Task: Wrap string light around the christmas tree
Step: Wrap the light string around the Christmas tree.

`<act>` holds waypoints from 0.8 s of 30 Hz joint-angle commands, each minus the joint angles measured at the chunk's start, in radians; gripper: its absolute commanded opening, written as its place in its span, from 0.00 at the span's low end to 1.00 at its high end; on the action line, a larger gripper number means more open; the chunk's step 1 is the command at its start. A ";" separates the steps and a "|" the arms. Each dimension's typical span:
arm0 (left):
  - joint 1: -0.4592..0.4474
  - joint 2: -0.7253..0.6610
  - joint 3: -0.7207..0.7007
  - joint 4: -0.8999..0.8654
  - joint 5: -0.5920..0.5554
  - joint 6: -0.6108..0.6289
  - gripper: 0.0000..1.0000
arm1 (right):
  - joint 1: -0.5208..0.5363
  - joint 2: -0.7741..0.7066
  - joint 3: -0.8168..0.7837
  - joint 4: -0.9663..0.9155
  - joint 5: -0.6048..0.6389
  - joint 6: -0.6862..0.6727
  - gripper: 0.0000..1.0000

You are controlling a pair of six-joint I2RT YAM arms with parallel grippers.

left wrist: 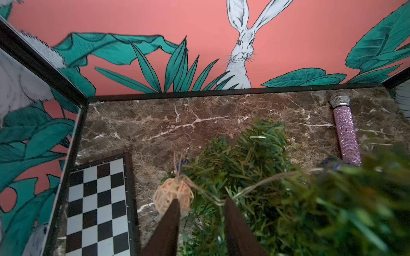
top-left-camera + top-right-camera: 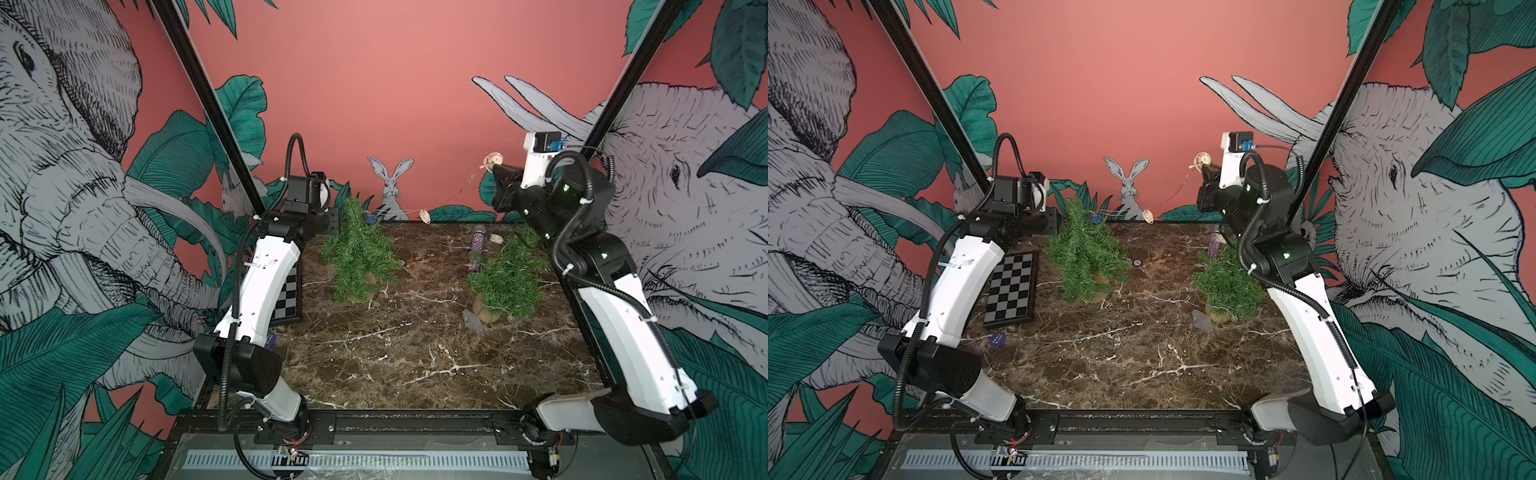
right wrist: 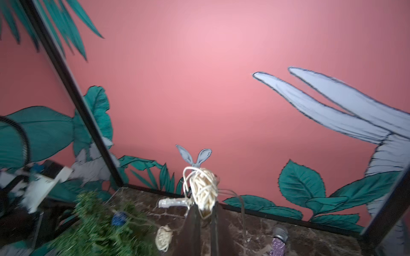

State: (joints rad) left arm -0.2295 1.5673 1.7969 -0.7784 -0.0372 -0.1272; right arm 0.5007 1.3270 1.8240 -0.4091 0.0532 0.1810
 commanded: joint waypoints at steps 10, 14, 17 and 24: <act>0.057 -0.140 -0.081 -0.020 0.023 0.001 0.62 | 0.122 -0.061 -0.134 -0.203 -0.276 -0.008 0.00; 0.057 -0.224 -0.135 -0.036 0.025 -0.010 0.63 | 0.167 -0.038 -0.162 -0.256 -0.428 0.045 0.00; 0.006 -0.304 -0.194 -0.055 -0.004 0.005 0.62 | 0.212 -0.041 -0.280 -0.123 -0.498 0.150 0.00; -0.206 -0.545 -0.464 0.016 0.026 0.000 0.61 | 0.268 0.039 -0.376 0.116 -0.562 0.326 0.00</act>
State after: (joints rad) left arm -0.4156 1.1042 1.4258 -0.7856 -0.0471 -0.1120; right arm 0.7605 1.3636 1.4513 -0.4606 -0.4545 0.4091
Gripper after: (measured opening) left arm 0.618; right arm 0.090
